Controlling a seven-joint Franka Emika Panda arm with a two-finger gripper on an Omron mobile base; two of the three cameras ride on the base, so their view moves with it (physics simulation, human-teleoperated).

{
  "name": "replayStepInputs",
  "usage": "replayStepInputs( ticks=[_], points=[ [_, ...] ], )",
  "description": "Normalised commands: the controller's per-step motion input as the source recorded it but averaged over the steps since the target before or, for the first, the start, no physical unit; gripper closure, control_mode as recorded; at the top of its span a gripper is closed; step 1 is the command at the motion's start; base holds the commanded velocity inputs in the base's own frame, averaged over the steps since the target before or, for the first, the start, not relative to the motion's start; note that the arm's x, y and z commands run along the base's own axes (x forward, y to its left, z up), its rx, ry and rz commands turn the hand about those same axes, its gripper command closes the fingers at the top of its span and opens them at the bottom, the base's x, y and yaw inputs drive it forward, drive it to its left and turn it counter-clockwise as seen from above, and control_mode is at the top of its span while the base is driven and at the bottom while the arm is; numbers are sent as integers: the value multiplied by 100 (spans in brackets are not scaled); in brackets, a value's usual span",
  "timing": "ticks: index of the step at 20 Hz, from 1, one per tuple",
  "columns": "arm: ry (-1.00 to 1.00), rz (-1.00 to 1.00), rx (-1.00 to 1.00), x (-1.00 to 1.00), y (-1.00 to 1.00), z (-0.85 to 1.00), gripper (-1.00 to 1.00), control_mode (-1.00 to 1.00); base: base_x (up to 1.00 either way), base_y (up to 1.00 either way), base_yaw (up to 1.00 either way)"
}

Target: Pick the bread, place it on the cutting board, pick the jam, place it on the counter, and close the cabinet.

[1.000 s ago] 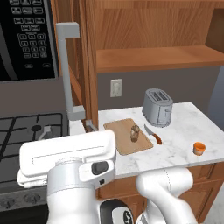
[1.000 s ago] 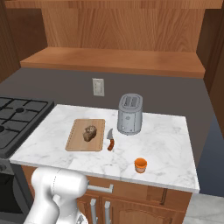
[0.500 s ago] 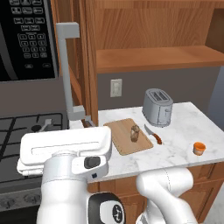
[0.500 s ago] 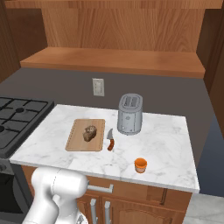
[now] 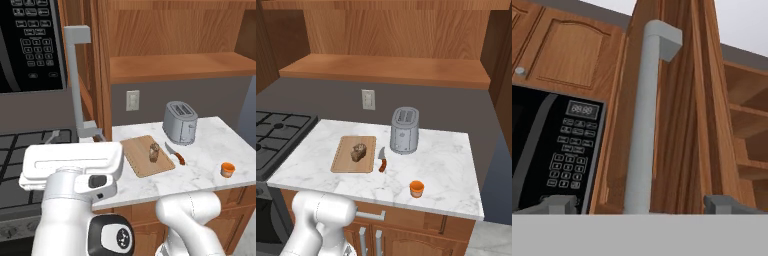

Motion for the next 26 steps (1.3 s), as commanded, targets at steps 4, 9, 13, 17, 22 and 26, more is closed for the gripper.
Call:
replayStepInputs(
  ticks=[4, 9, 13, 17, 22, 26],
  points=[
    [-1, -2, 0, 9, 6, 0, -100, -100, 0, 0, 0],
    [-1, 0, 0, 0, 26, 0, -100, -100, 0, 0, 0],
    [0, -1, 0, 0, 5, 0, -100, -100, 0, 0, 0],
    [-1, -7, 0, 17, 0, 0, -100, -100, 0, 0, 0],
    [0, -14, 0, 25, 0, 0, -100, -100, 0, 0, 0],
    [0, -17, 0, 35, -11, 0, -100, -100, 0, 0, 0]
  ],
)
